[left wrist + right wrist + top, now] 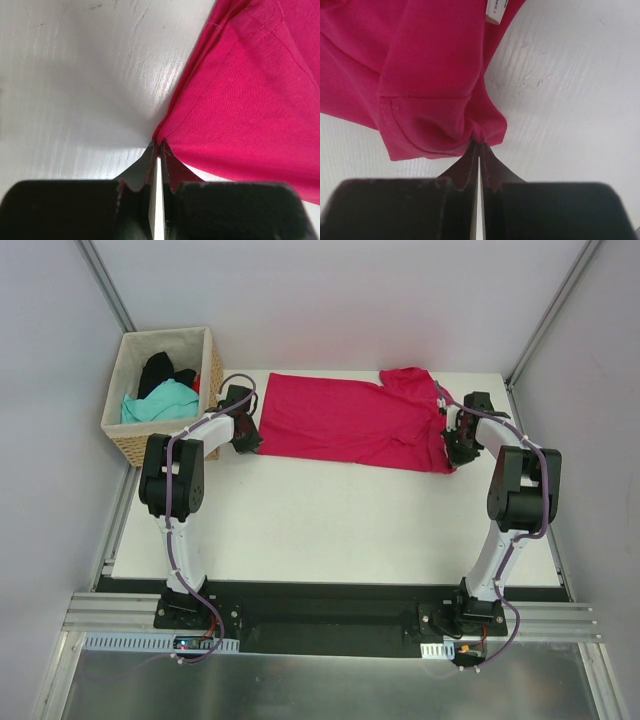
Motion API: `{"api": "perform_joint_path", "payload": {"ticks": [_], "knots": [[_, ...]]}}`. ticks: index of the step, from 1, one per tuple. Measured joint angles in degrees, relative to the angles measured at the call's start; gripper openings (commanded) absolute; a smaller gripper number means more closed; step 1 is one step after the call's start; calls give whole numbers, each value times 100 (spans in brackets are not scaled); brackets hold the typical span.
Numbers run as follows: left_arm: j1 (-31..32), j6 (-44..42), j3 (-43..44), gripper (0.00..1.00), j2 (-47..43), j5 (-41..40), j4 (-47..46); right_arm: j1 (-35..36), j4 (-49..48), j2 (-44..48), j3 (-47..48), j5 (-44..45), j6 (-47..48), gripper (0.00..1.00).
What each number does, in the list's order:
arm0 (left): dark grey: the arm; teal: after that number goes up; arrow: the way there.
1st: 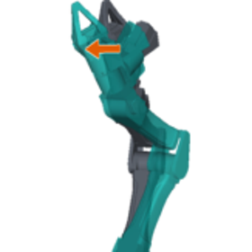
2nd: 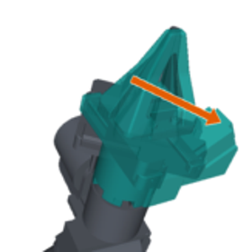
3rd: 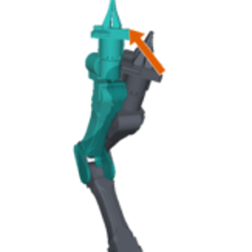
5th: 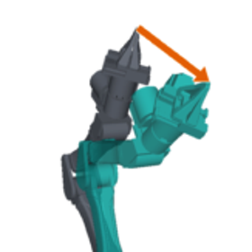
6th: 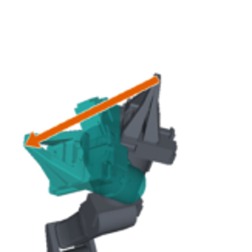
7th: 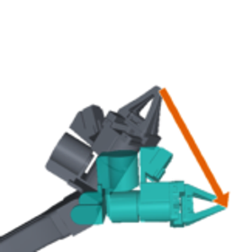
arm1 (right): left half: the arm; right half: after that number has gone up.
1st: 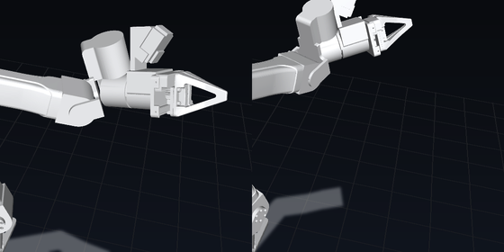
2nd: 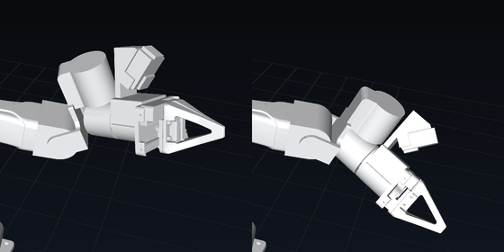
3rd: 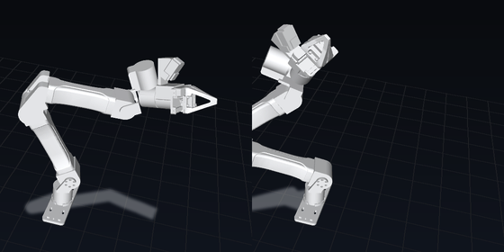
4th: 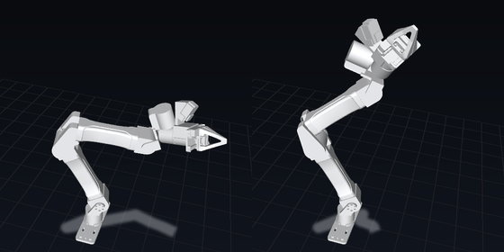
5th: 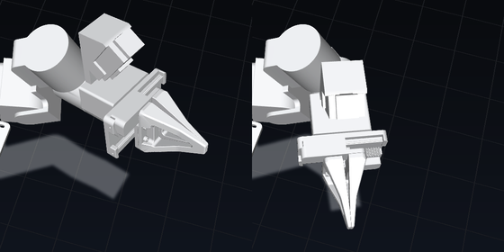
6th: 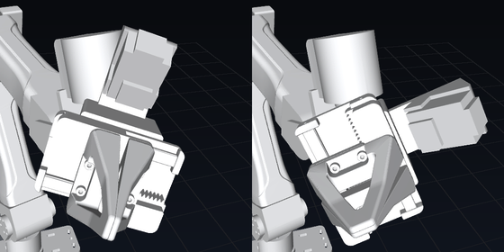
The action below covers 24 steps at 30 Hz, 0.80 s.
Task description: Fold and stack the t-shirts
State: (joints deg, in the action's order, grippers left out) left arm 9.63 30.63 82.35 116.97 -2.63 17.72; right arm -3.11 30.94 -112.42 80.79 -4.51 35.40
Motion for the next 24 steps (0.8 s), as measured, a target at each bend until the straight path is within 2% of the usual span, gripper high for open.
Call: {"api": "perform_joint_path", "payload": {"ticks": [24], "knots": [[-149,-22,-76,0,-28,-245,-83,-190,-330,254,-234,997,-24,1]]}}
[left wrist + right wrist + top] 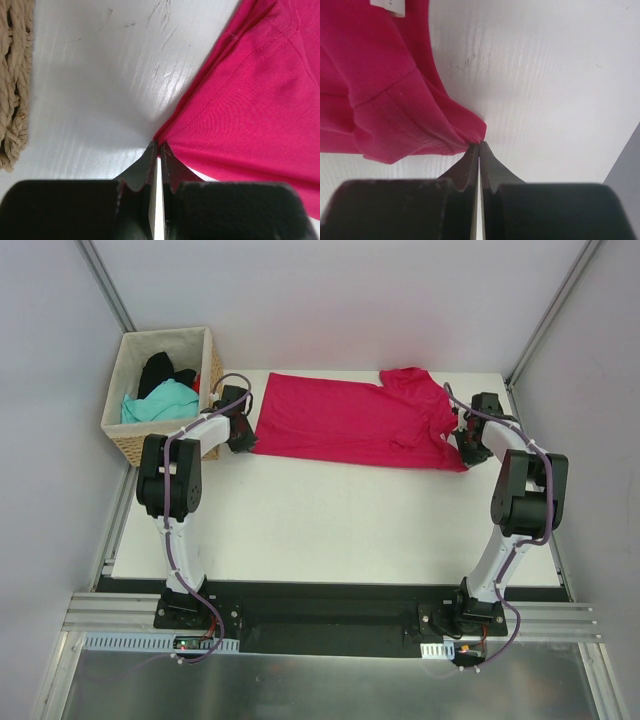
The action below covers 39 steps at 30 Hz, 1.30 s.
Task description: Fold and stack the t-shirts
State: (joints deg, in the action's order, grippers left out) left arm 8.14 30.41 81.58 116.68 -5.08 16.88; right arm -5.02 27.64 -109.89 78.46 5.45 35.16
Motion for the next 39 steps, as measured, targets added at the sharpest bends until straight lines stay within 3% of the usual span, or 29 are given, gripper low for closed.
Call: {"api": "perform_joint_path", "payload": {"ticks": [39], "knots": [[-111,367,-439,0,-282,-387,-79,-289,-87,33,-155,208,-584,1]]}}
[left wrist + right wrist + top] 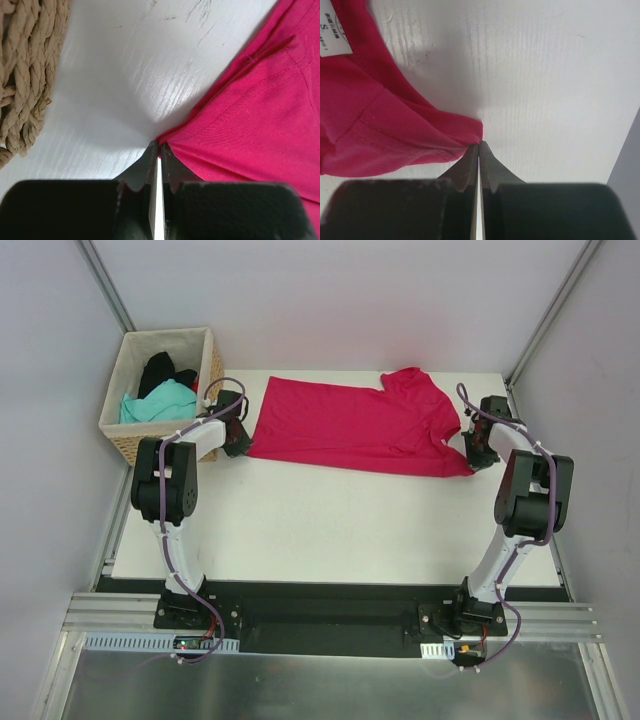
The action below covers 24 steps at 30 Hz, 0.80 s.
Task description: Fold and stack the t-shirts
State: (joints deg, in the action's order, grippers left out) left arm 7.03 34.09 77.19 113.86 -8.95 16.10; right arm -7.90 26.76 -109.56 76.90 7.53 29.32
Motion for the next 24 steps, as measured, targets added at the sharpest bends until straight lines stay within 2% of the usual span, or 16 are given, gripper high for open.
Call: {"api": "perform_joint_path", "payload": {"ticks": [16,24], "knots": [[0,149,-87,0,-46,-76,-33,-560,-83,2,-55,-1080,-1156,1],[0,214,-151,0,-90,-72,-42,-636,-238,262,-570,-817,-1102,1]]}}
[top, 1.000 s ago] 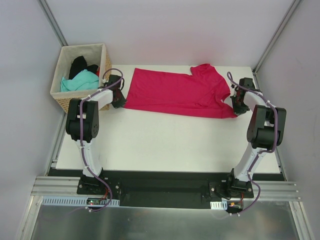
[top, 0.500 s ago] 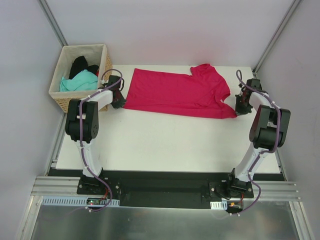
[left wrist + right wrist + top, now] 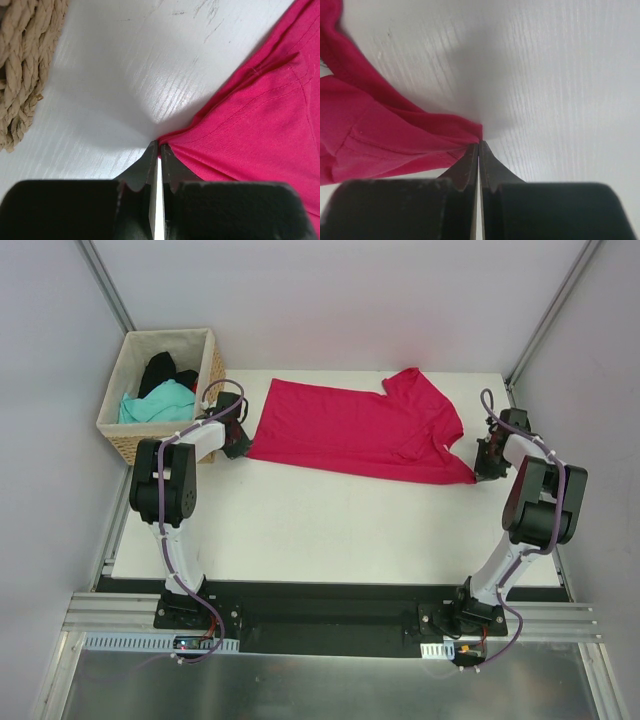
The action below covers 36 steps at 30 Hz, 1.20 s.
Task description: Fold and stack the t-shirts
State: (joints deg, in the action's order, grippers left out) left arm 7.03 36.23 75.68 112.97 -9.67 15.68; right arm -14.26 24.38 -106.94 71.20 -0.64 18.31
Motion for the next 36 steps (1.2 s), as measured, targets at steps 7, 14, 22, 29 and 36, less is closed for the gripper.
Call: {"api": "perform_joint_path", "payload": {"ticks": [7,14,22,29,36], "knots": [[0,2,0,0,-4,0,4,0,-39,181,-114,-111,146,1],[17,24,-85,0,-68,-2,0,0,109,177,-66,-28,136,1],[254,433,-601,0,-444,-243,-15,-22,476,138,345,232,44,1],[365,820,-1084,0,-822,-442,9,-66,625,138,345,229,-31,12],[431,678,-1097,59,-905,-778,170,-203,697,199,306,387,-138,85]]}}
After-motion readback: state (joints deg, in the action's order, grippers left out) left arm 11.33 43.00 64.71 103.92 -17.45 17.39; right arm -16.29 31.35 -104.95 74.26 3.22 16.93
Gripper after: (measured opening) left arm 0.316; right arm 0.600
